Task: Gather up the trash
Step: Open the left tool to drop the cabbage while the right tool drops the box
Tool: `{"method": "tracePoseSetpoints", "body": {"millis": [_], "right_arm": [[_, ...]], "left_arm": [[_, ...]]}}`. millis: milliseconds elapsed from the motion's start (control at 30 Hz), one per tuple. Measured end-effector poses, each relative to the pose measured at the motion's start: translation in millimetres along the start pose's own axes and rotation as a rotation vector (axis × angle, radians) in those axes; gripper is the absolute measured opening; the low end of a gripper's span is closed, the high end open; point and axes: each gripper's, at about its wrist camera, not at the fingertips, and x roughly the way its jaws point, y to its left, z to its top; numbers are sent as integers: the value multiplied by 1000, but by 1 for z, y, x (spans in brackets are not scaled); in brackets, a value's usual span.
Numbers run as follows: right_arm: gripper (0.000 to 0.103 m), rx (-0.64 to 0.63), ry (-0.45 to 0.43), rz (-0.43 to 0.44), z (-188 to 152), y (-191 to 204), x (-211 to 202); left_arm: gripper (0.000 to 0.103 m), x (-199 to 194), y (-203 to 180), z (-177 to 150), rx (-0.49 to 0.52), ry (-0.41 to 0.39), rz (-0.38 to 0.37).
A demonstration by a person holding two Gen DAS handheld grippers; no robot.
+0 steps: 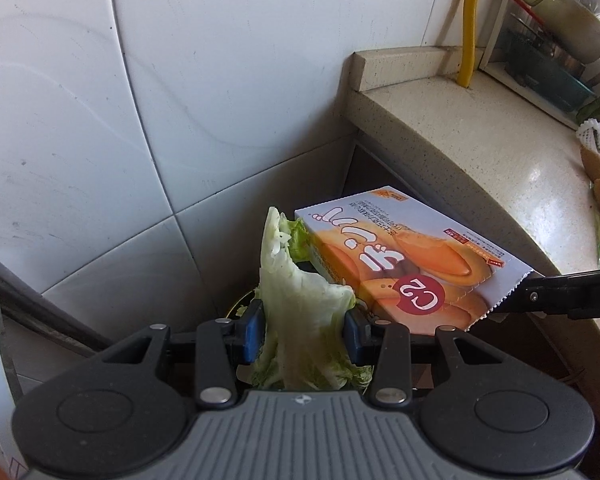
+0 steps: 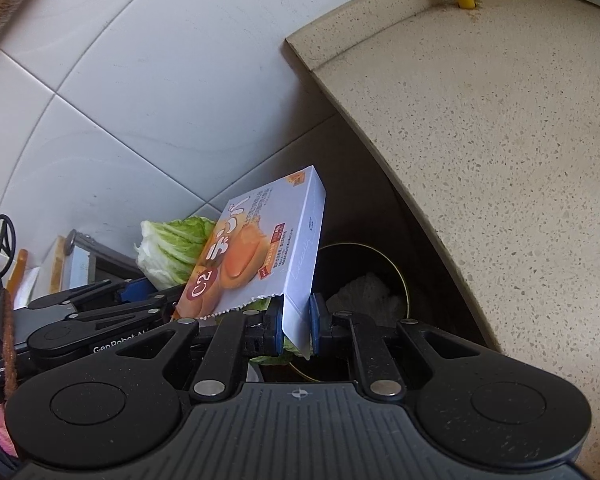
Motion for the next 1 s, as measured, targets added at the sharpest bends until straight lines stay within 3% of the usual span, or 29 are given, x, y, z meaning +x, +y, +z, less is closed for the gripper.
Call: {"method": "tracePoseSetpoints", "body": {"millis": [633,833,1000], "right_arm": [[18,42,65,-71,2,4,24],[23,31,101,-97,1,14,48],[29,35,120,-108,4,26,67]], "left_arm": [[39,40,6,4,0,93,22],[47,50,9,6,10,113,35],[60,48,10,7,18,86,45]]}}
